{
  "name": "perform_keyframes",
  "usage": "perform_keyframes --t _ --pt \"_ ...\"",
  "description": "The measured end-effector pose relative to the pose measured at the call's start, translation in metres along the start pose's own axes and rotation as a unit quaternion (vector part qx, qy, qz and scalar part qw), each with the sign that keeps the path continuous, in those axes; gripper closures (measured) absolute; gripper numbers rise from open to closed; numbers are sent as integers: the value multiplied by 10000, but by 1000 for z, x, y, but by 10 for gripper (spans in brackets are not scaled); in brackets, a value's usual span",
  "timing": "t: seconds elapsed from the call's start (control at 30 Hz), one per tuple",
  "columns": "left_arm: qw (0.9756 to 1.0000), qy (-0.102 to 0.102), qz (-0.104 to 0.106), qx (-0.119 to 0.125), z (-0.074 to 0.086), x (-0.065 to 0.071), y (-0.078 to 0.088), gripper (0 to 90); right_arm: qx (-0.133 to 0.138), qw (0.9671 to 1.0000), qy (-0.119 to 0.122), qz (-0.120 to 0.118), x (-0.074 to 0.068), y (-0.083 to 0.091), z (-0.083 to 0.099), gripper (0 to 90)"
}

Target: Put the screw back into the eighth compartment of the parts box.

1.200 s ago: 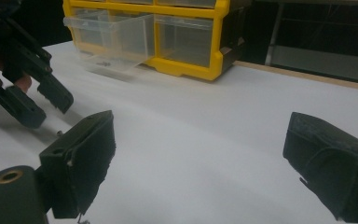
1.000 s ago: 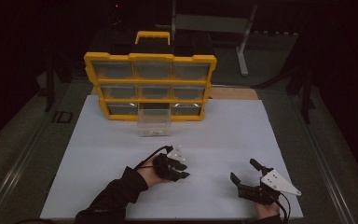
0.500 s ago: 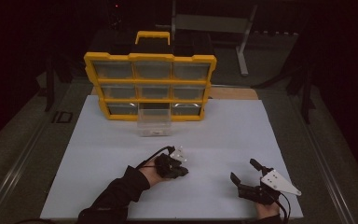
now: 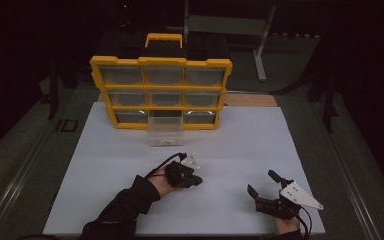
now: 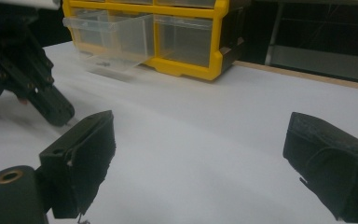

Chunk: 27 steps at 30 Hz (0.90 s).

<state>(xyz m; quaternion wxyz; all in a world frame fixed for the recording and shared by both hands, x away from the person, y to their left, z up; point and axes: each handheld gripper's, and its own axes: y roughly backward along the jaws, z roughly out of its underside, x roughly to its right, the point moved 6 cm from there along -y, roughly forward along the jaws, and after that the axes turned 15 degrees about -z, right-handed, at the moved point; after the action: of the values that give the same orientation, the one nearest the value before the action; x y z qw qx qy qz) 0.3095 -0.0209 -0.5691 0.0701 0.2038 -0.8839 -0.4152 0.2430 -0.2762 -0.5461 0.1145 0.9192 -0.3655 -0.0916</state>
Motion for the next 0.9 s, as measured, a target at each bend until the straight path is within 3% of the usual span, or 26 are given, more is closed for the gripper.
perform_keyframes --t 0.27,0.53,0.9 --pt "9996 167 36 221 -13 -8 18 868 5 10000 4 0 0 0 0 92" --pt "9988 133 -185 428 -30 -22 42 868 0 10000 -1 -4 0 0 0 91" --pt "9962 371 -276 739 -46 -43 68 868 -5 10000 1 -11 0 0 0 91"
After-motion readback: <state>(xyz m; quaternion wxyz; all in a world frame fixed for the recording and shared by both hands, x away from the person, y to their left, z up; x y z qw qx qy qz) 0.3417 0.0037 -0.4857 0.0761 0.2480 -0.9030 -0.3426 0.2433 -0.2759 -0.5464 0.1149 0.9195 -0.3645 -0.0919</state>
